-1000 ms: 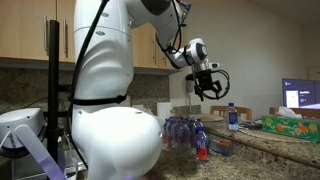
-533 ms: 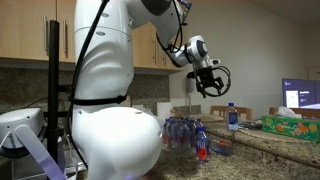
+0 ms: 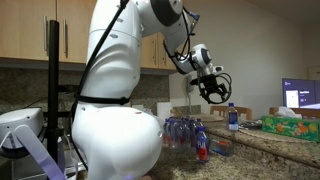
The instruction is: Move the two and unpacked bottles forward
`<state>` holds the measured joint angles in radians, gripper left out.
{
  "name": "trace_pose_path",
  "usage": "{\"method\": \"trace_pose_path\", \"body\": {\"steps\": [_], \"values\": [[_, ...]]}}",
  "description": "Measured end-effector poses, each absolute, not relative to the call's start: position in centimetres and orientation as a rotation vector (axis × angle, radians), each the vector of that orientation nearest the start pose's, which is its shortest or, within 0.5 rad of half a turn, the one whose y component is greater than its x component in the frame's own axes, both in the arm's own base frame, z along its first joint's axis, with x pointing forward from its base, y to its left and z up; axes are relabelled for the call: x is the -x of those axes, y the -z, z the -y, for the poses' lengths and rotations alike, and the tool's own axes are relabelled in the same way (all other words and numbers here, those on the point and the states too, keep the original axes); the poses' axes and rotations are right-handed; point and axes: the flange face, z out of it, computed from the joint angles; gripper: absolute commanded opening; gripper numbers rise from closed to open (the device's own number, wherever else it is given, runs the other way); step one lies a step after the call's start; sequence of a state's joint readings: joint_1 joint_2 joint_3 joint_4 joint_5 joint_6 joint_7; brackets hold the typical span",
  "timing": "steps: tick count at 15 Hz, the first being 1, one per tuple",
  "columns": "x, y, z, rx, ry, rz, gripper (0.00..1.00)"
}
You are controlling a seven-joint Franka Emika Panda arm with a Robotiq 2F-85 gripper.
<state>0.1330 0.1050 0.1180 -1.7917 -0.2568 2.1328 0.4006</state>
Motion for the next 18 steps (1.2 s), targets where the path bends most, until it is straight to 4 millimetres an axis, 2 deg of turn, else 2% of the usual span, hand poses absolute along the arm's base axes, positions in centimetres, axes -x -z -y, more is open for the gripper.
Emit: {"method": "trace_pose_path", "body": {"steps": [3, 5, 6, 8, 10, 13, 16, 18], "values": [[-63.9, -48.9, -13.6, 3.189, 0.445, -0.136, 1.0], [-66.3, -49.2, -13.4, 3.131, 0.48, -0.185, 1.0], [-67.3, -50.0, -13.3, 3.107, 0.511, -0.204, 1.0], [-68.9, -52.9, -13.1, 3.067, 0.608, -0.223, 1.0], [-69.7, -55.8, -13.1, 3.037, 0.687, -0.231, 1.0], [-70.1, -57.7, -13.4, 3.042, 0.686, -0.237, 1.0], [-70.9, -57.1, -13.0, 3.08, 0.61, -0.267, 1.0], [-72.0, -55.1, -12.3, 3.115, 0.52, -0.306, 1.0]]}}
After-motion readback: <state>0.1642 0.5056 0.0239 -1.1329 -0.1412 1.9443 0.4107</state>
